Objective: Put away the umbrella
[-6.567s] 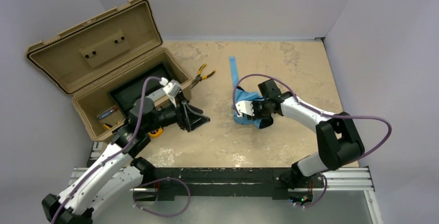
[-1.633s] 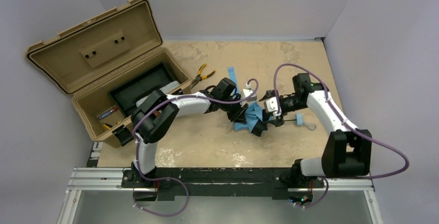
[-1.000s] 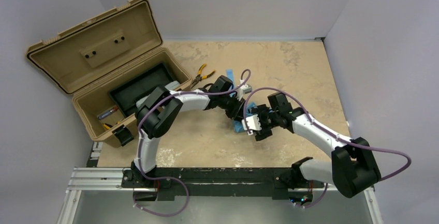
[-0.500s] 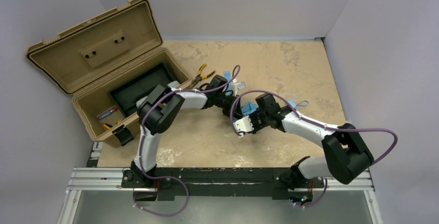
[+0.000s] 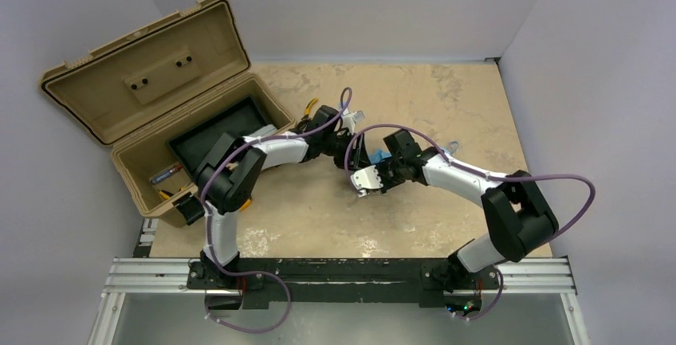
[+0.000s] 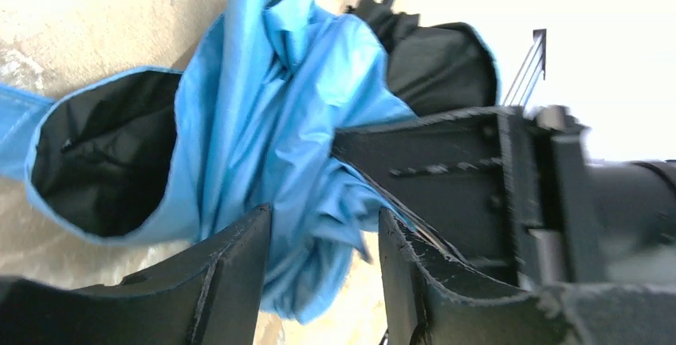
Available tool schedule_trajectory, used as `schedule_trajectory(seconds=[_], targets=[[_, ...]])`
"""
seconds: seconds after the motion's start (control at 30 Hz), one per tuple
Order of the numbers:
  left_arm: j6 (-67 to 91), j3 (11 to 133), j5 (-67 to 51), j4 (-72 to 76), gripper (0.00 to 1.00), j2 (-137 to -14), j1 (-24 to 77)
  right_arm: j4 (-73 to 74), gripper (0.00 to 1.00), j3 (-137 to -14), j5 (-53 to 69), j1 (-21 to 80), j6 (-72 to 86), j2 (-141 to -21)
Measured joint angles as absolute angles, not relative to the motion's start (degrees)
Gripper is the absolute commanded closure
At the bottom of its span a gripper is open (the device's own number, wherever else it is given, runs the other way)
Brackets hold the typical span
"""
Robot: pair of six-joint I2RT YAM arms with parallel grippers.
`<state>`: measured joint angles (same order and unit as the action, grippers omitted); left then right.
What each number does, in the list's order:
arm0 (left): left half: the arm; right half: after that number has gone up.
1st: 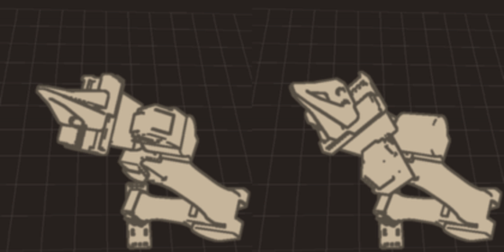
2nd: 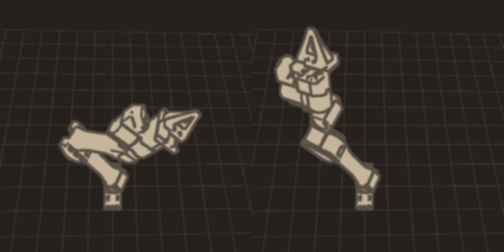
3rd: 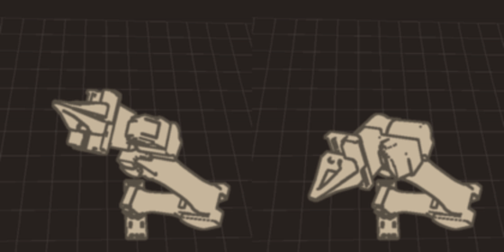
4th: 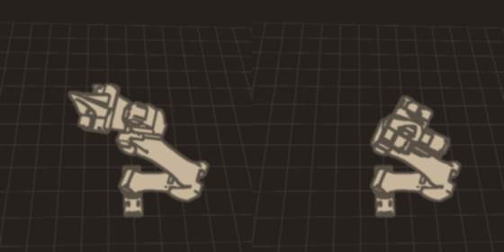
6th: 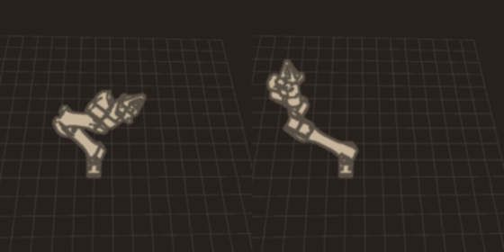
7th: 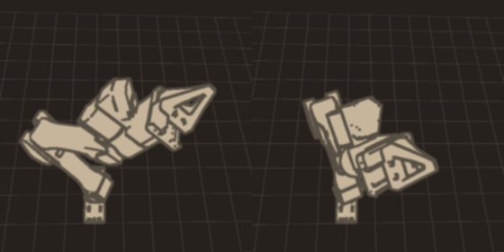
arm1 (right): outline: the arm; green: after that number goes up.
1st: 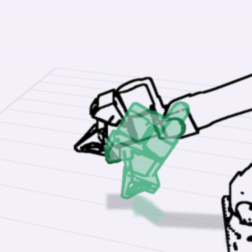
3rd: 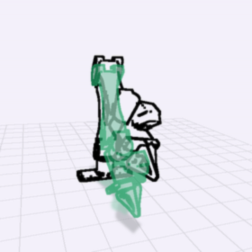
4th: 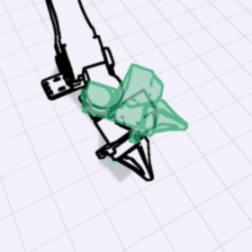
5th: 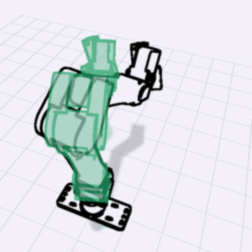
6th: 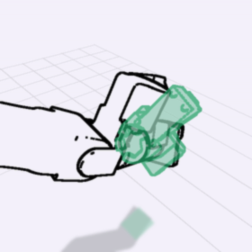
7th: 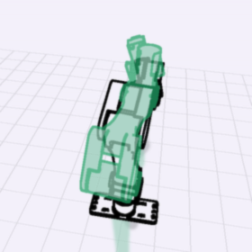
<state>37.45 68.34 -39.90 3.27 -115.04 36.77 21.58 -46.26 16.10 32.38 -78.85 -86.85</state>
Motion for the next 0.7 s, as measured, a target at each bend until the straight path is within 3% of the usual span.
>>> schedule_trajectory(seconds=[0.27, 0.47, 0.6, 0.7], targets=[[33.36, 67.57, -30.70, -4.56, 0.49, -100.16, 37.69, 26.52, 1.00, -50.19, 18.17, 30.59, -80.25, -89.62], [30.13, 58.85, -20.32, -3.81, 0.48, -85.49, 38.50, 30.39, 1.00, -52.80, 22.46, 27.94, -82.70, -91.33], [27.24, 52.71, -14.13, -3.07, 0.30, -76.47, 39.27, 32.21, 1.00, -53.54, 24.64, 26.74, -84.18, -92.66], [26.79, 49.28, -11.62, -2.26, 0.24, -71.57, 39.57, 32.77, 1.00, -53.71, 25.52, 26.06, -84.88, -92.90]])
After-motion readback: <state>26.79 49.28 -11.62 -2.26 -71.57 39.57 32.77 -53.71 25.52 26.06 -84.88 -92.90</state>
